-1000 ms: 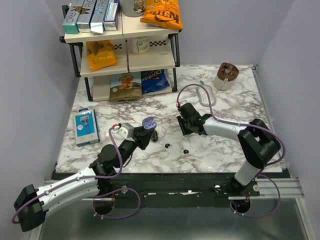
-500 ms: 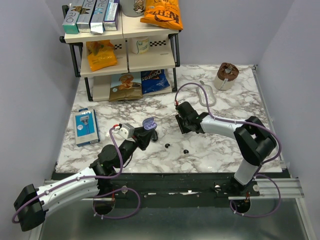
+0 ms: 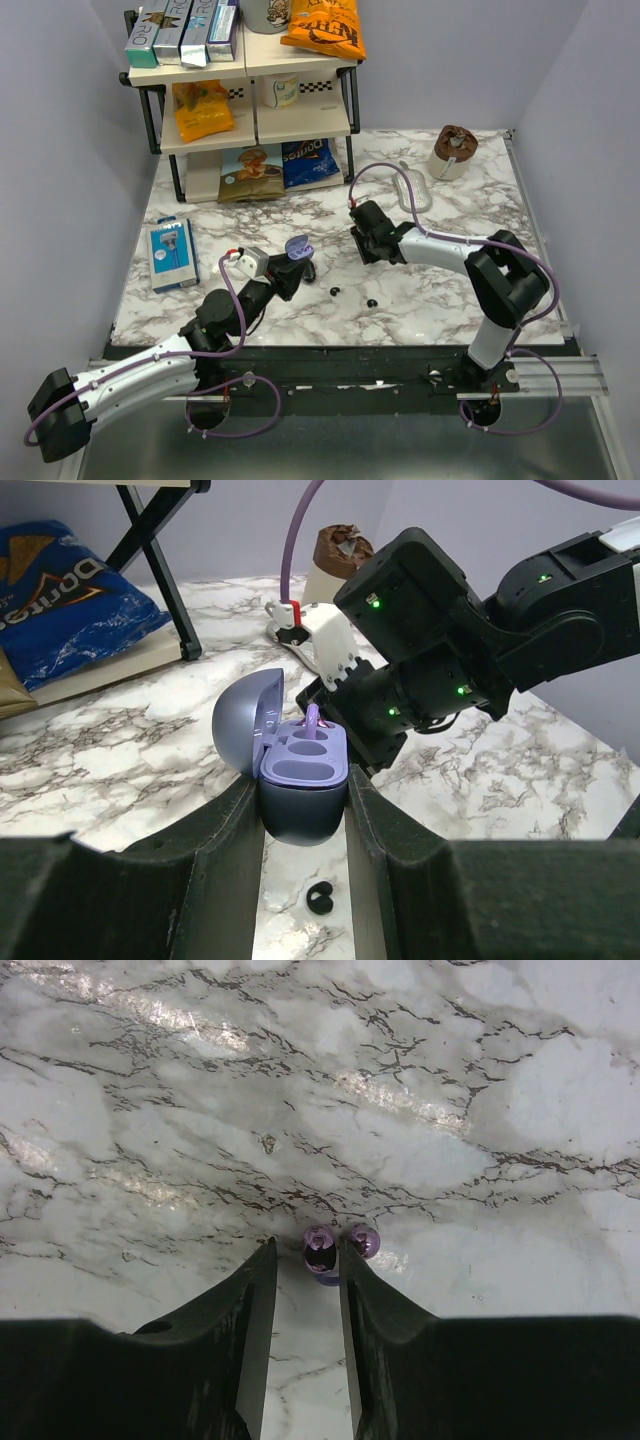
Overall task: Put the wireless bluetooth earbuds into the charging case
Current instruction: Adjust the earbud at the center of the board.
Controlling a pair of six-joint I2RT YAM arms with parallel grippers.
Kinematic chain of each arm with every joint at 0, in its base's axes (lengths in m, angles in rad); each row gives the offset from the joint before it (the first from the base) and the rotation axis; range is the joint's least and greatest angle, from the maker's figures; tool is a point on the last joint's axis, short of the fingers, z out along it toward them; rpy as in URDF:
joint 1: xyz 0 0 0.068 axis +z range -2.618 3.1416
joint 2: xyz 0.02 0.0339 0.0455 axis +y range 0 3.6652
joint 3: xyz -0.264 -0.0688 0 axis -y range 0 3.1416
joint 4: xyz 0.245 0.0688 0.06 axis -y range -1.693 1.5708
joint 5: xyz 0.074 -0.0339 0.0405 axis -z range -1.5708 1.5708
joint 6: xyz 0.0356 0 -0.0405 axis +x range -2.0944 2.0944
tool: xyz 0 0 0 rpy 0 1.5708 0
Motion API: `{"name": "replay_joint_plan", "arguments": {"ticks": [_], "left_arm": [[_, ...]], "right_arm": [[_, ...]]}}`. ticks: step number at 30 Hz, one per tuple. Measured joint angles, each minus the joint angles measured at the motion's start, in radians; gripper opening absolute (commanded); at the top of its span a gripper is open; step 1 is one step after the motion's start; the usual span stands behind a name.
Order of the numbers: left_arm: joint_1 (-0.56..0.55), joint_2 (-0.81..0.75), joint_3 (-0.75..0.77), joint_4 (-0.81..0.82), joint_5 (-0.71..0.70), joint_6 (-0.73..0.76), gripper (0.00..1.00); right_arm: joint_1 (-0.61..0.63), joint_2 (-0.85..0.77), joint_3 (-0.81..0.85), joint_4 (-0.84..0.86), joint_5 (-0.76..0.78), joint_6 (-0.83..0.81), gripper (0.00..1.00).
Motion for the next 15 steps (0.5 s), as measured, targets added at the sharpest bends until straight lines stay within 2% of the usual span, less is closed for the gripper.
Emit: {"name": "replay_joint_plan", "arguments": {"ticks": [12, 14, 15], "left_arm": [[0.0, 0.003, 0.0, 0.0, 0.0, 0.0, 0.0], [0.0, 0.005, 0.0, 0.0, 0.0, 0.0, 0.0], [0.0, 0.005, 0.0, 0.0, 0.0, 0.0, 0.0]], "right_arm": [[-0.002, 0.011, 0.019, -0.007, 0.004, 0.0, 0.31], [-0.002, 0.011, 0.019, -0.007, 0.006, 0.0, 0.35], [-0.002, 0.011, 0.019, -0.007, 0.006, 0.0, 0.43]]}}
